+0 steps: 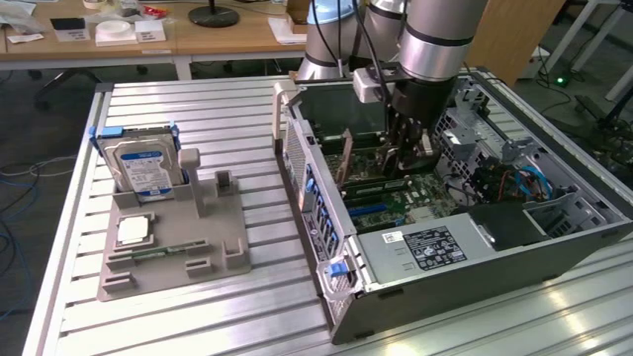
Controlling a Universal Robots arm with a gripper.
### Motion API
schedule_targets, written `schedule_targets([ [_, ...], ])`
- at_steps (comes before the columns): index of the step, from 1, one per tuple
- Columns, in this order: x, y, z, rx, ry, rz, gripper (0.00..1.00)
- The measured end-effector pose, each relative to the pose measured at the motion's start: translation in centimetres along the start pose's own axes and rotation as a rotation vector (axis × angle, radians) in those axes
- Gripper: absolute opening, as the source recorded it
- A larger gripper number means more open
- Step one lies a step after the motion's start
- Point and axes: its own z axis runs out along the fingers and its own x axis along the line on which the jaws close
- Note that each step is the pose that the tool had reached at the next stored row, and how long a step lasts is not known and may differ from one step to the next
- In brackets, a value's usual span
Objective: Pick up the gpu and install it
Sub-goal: 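Insert the gpu into the slot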
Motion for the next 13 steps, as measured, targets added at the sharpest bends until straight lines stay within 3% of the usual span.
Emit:
schedule_targets([
  [13,0.0,0.40,1.45,-0.0031,-0.0023,-0.041,0.28],
])
